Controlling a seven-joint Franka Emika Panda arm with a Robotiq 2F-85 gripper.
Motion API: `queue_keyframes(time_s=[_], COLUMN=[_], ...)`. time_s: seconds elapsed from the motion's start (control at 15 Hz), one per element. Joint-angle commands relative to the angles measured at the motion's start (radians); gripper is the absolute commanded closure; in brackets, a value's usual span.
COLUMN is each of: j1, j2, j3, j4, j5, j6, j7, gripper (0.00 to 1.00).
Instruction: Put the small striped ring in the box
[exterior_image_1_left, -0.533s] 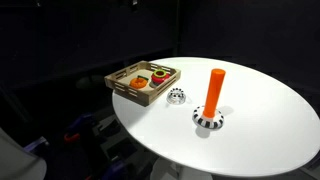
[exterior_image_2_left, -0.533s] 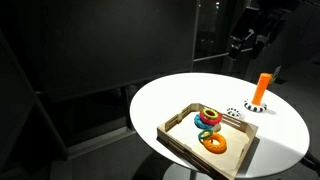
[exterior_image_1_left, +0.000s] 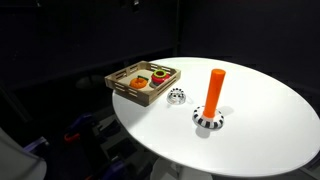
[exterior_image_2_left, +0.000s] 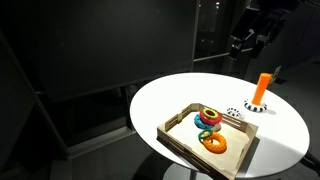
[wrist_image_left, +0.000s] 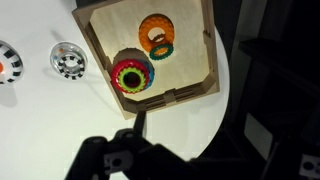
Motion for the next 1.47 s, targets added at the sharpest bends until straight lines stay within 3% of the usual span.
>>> queue_keyframes(time_s=[0.0,0.6,0.93,1.4], j1=[-0.033,-0.13,-0.127,-0.123], j2=[0.014,0.126,0.202,0.293], j3=[-0.018,-0.033,-0.075,-0.14], j4=[0.034,0.131,0.151,0.131], j5=[-0.055,-0.304,-0.301,-0.243], j6=[-0.001,-0.073,-0.078,0.005], j7=[0.018,0.083,0.064,-0.035], gripper=[0.0,0.0,0.0,0.0])
